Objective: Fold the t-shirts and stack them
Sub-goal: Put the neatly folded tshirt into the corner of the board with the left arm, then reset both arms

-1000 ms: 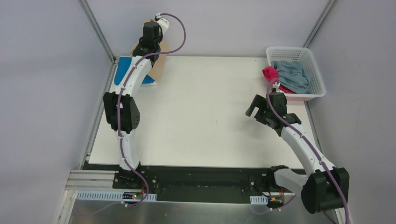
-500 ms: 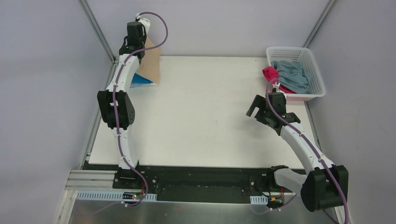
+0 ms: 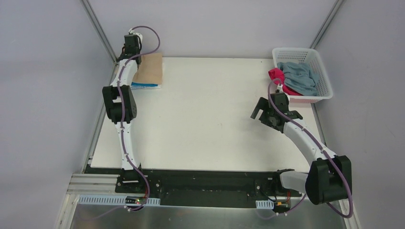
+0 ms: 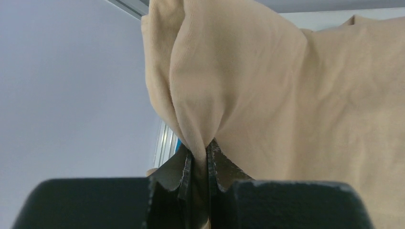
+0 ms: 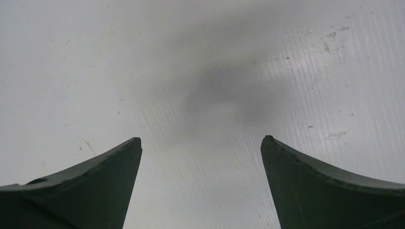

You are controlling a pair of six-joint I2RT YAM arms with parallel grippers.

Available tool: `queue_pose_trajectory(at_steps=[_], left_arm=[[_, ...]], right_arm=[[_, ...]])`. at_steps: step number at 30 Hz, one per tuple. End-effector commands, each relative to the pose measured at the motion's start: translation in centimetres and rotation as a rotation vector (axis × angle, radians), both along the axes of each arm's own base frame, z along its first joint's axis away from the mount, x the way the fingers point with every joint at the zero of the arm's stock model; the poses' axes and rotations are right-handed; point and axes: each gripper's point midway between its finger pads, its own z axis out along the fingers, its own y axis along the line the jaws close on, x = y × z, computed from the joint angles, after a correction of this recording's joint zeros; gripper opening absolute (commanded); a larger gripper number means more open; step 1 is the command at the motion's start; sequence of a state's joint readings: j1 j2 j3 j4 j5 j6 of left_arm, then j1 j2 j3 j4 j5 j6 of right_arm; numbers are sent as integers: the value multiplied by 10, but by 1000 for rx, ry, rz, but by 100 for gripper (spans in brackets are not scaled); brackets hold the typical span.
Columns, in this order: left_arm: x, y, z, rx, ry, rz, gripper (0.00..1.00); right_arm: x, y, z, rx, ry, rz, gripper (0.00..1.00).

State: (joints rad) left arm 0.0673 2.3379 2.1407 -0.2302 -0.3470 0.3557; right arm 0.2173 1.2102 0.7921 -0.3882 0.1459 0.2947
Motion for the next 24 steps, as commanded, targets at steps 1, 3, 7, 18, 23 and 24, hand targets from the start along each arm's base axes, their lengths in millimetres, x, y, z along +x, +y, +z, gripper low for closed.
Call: queue_pose_trajectory(at_steps=[1, 3, 7, 18, 23, 24], left_arm=[[16, 1, 44, 5, -154, 43, 0], [14, 3, 44, 11, -150, 48, 18], [12, -2, 46, -7, -152, 28, 69], [-15, -16, 97, -57, -248, 71, 99], [-48, -54, 145, -158, -344, 70, 99], [-60, -65, 152, -197, -362, 77, 99]], right_arm=[[16, 0, 19, 4, -49, -13, 99], [16, 0, 19, 5, -48, -11, 99], [17, 2, 20, 13, -49, -9, 100], [19, 4, 32, 43, -83, -26, 100], [18, 1, 41, 60, -124, -70, 100], [18, 1, 43, 67, -133, -78, 100]])
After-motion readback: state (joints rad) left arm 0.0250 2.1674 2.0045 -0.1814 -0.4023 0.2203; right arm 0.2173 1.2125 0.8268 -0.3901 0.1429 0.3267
